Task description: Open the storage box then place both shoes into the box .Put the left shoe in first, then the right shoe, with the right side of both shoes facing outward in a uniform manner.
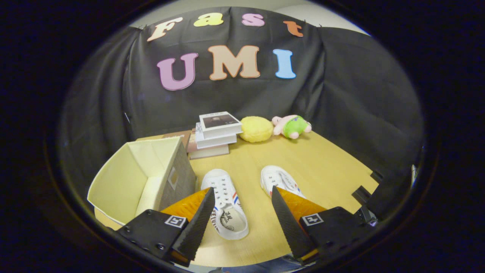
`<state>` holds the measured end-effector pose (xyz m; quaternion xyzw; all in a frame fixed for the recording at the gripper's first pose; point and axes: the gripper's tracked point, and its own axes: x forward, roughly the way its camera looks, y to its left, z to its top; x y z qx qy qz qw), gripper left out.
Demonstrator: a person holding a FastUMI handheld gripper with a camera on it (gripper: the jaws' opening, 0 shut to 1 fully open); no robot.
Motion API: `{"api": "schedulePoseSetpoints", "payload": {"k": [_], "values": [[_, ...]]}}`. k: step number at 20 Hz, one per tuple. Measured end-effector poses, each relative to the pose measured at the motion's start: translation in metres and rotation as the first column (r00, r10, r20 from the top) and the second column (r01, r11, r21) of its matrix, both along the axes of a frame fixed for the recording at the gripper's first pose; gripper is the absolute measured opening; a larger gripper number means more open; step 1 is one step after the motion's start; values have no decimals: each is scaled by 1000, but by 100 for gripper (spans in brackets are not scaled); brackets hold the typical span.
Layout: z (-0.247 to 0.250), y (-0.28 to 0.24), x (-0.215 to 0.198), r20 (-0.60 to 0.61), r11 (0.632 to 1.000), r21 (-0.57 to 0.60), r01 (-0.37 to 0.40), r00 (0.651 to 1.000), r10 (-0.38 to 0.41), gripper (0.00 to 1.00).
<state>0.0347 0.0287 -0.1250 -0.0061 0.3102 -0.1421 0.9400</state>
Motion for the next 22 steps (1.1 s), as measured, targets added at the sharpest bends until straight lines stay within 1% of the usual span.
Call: {"api": "schedulePoseSetpoints", "payload": {"k": [4, 7, 11, 14, 16, 19, 22], "values": [[-31, -6, 0, -83, 1000, 8, 1, 997, -1, 82], [-52, -2, 3, -128, 1000, 23, -13, 992, 16, 76], [-76, 1, 9, -180, 998, 55, -31, 983, 41, 74], [-92, 1, 13, -224, 998, 63, -30, 974, 44, 72], [-100, -1, 14, -235, 997, 69, -33, 971, 48, 70], [-112, 5, 22, -213, 991, 122, -55, 974, 80, 68], [-122, 7, 28, -197, 985, 148, -87, 974, 115, 58]]}}
